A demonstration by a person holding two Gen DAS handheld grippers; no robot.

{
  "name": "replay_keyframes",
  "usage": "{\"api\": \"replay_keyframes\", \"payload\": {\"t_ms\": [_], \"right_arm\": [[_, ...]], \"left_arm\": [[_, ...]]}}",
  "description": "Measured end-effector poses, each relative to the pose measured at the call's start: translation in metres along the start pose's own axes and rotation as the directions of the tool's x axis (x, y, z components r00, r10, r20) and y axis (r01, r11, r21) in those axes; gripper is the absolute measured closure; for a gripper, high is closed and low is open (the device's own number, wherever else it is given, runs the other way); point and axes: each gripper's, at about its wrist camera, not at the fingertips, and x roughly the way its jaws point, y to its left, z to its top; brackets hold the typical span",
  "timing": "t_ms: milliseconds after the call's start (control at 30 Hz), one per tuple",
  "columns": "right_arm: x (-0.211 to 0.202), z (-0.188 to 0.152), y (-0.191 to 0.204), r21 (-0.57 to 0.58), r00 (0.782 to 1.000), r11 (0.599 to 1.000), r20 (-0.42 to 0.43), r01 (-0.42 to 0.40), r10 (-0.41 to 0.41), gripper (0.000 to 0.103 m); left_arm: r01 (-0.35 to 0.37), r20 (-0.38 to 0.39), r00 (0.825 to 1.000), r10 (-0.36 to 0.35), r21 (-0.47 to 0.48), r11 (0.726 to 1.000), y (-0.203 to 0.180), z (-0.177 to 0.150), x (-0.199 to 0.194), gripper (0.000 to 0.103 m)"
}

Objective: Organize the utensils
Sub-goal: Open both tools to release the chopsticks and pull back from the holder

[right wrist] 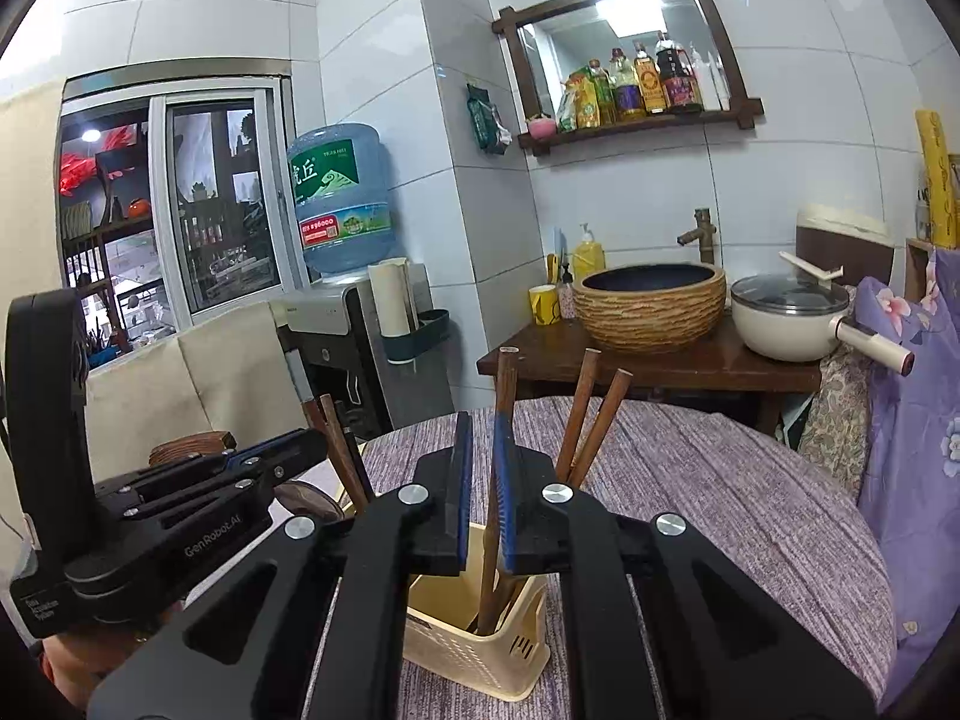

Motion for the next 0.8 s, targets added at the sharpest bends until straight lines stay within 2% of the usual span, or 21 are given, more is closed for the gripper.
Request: {"api": "replay_keyframes", "payload": {"t_ms": [33, 67, 100, 167, 233, 267, 333, 400, 467, 567, 667, 800], "right_arm": [[-0.005, -0.001, -0.001, 0.005, 1.0, 1.0, 0.013, 0.004, -0.004, 0.074], [-0.009, -0.002, -0.001, 0.01, 1.0, 1.0, 0.027, 0.01, -0.01, 0.056], [-0.015, -0.003, -0.001, 0.008, 0.999, 1.0, 0.047, 0.019, -0.02, 0.046], [-0.027, -0.004, 0.001, -0.024, 0.995, 0.998, 0.082, 0.056, -0.054, 0.04], [-0.035, -0.006, 0.002, -0.049, 0.992, 0.995, 0.094, 0.086, -0.082, 0.027], [-0.041, -0.008, 0.002, -0.05, 0.991, 0.994, 0.095, 0.095, -0.09, 0.021], [-0.049, -0.013, -0.001, -0.039, 0.992, 0.995, 0.091, 0.092, -0.088, 0.016], [-0.056, -0.021, -0.003, -0.036, 0.993, 0.995, 0.069, 0.097, -0.095, 0.006], [-0.064, -0.033, -0.003, -0.046, 0.994, 0.994, 0.049, 0.099, -0.097, 0.006], [-0.075, -0.059, -0.001, -0.055, 0.995, 0.994, 0.022, 0.097, -0.096, 0.006], [-0.084, -0.089, 0.002, -0.061, 0.997, 0.996, -0.026, 0.069, -0.071, 0.006], [-0.1, -0.128, 0.006, -0.04, 0.997, 0.999, -0.071, 0.036, -0.039, 0.006]], "left_arm": [[0.001, 0.008, 1.0, -0.001, -0.002, 1.0, 0.0, 0.0, -0.003, 0.074], [0.002, 0.015, 1.0, -0.002, -0.007, 1.0, 0.001, -0.001, -0.007, 0.065], [0.001, 0.024, 1.0, -0.001, -0.012, 1.0, 0.003, -0.002, -0.011, 0.06], [-0.008, 0.038, 0.999, 0.009, -0.013, 1.0, 0.005, -0.006, -0.019, 0.05], [-0.018, 0.044, 0.999, 0.018, -0.013, 1.0, 0.008, -0.011, -0.026, 0.042], [-0.016, 0.046, 0.999, 0.017, -0.016, 1.0, 0.009, -0.014, -0.029, 0.036], [-0.024, 0.058, 0.998, 0.025, -0.021, 0.999, 0.012, -0.022, -0.037, 0.028], [-0.039, 0.07, 0.997, 0.041, -0.022, 0.999, 0.016, -0.031, -0.046, 0.017], [-0.049, 0.083, 0.995, 0.051, -0.02, 0.999, 0.019, -0.041, -0.055, 0.005], [-0.062, 0.095, 0.994, 0.062, -0.003, 0.998, 0.023, -0.062, -0.072, 0.005], [-0.068, 0.072, 0.995, 0.067, 0.014, 0.998, 0.029, -0.089, -0.09, 0.005], [-0.098, 0.038, 0.994, 0.099, -0.026, 0.995, 0.044, -0.133, -0.11, 0.005]]}}
